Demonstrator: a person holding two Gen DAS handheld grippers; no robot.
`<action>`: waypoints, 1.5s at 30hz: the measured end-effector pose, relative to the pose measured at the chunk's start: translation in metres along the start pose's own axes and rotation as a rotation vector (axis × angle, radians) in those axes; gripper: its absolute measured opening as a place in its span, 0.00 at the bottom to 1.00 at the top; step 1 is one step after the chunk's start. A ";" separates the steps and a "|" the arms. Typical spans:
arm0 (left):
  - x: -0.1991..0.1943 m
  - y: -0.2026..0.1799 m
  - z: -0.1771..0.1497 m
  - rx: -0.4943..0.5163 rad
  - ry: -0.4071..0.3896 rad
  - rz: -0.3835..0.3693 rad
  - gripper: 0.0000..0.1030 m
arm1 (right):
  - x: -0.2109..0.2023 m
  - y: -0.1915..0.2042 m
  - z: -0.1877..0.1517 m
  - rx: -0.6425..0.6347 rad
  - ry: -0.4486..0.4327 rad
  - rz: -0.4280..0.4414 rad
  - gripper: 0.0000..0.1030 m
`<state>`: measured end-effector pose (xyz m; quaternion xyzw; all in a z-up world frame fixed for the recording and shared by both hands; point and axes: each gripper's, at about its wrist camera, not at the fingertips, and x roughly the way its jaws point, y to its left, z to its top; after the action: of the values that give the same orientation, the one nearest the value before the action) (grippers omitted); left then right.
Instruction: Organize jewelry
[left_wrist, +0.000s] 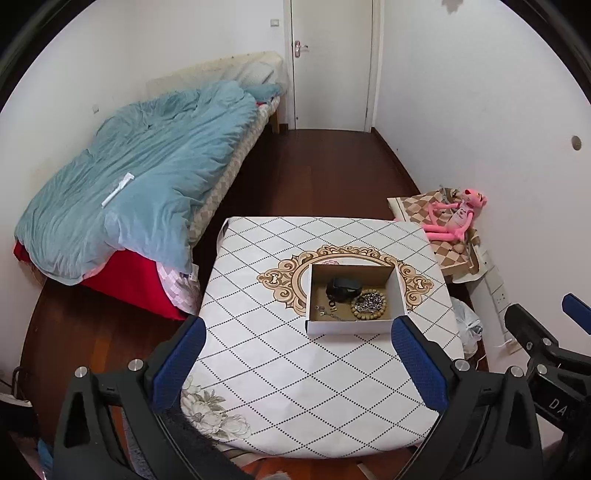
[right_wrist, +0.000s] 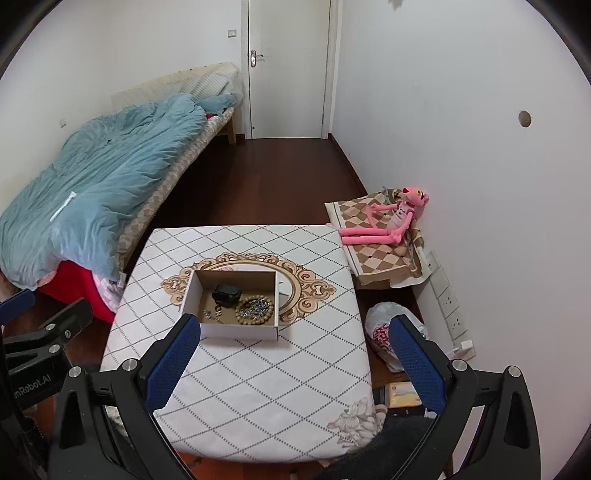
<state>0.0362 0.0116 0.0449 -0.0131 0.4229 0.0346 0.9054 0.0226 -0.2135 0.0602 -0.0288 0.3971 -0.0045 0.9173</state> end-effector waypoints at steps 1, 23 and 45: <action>0.006 0.000 0.002 -0.003 0.010 -0.001 0.99 | 0.006 0.001 0.003 -0.003 0.005 -0.007 1.00; 0.075 -0.005 0.018 0.017 0.149 0.022 0.99 | 0.097 0.003 0.022 -0.013 0.185 0.029 1.00; 0.075 -0.006 0.021 0.024 0.140 0.020 0.99 | 0.103 0.005 0.019 -0.016 0.202 0.039 1.00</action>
<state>0.1003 0.0104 0.0008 -0.0003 0.4857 0.0374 0.8733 0.1071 -0.2112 -0.0021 -0.0276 0.4878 0.0138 0.8724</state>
